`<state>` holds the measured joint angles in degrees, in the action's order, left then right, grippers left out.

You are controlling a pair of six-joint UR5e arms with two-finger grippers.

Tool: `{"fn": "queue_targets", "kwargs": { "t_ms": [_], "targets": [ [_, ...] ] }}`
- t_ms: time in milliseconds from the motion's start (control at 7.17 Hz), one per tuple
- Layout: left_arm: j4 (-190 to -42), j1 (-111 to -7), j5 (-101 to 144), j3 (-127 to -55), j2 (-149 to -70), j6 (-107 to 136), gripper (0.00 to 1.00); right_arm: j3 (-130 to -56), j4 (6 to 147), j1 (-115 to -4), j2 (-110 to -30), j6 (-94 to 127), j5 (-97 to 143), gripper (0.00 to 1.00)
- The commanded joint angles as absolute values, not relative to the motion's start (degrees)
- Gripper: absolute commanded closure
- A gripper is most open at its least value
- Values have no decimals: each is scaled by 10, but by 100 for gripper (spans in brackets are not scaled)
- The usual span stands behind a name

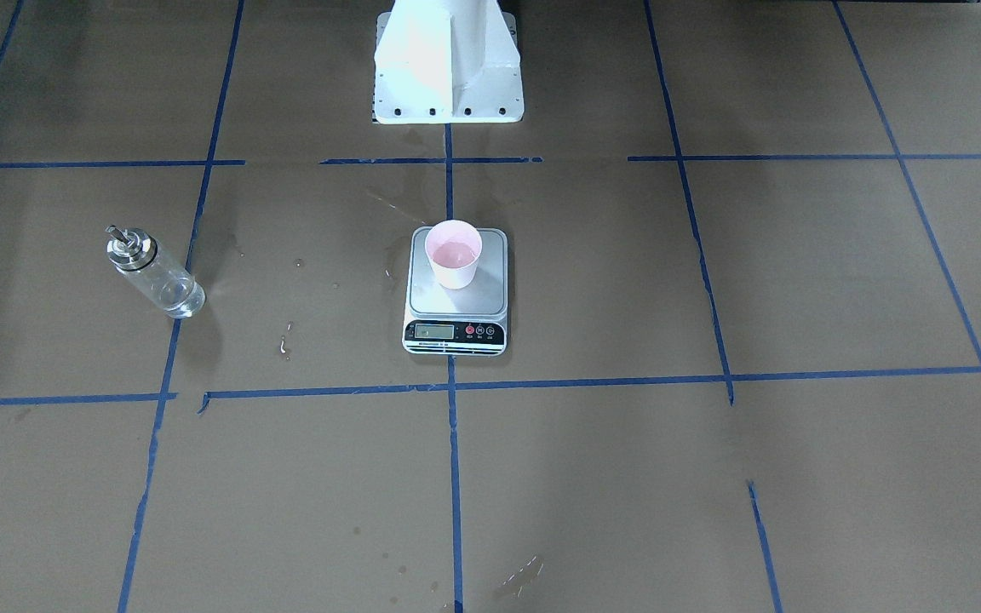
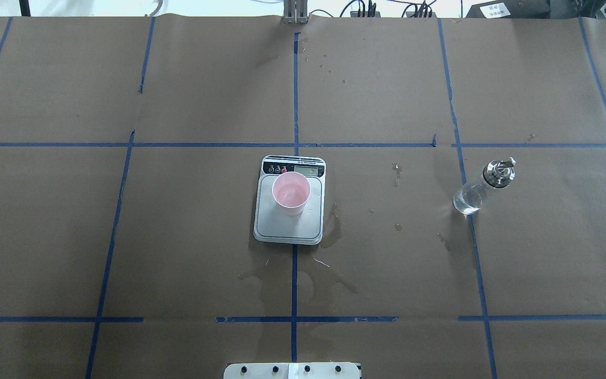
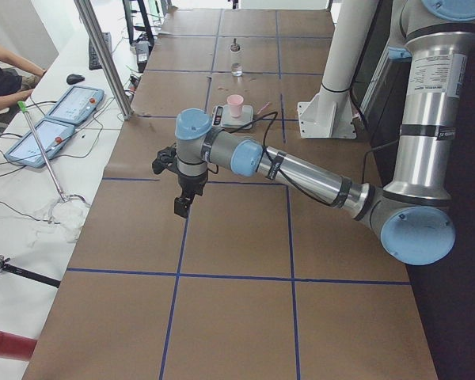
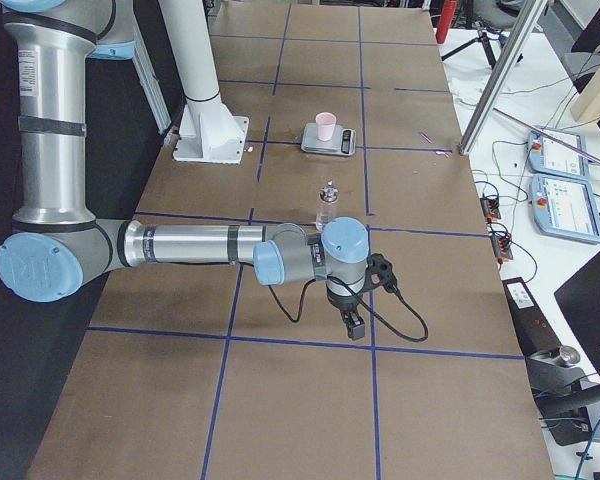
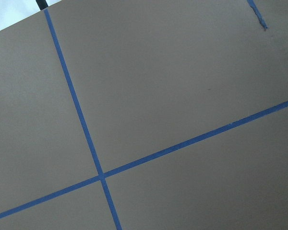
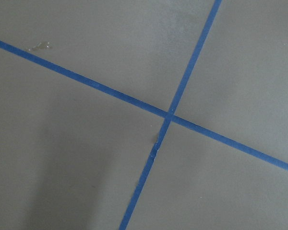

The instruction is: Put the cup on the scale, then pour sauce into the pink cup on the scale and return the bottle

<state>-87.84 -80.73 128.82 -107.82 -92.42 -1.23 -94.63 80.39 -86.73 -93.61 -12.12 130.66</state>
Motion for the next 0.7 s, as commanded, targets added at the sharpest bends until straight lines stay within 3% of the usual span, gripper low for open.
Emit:
{"fn": "queue_targets", "kwargs": {
  "t_ms": [0,419,558],
  "targets": [
    [-849,-810,1285,-1066,-917,-31,0,-936,798,-867,-941,-75,1307,0],
    [-858,-865,1292,-944,-921,-192,0,-919,798,-867,-941,-55,1310,0],
    [-858,-868,1291,-934,-907,-208,0,-919,797,-867,-941,-49,1310,0]
  ]
}}
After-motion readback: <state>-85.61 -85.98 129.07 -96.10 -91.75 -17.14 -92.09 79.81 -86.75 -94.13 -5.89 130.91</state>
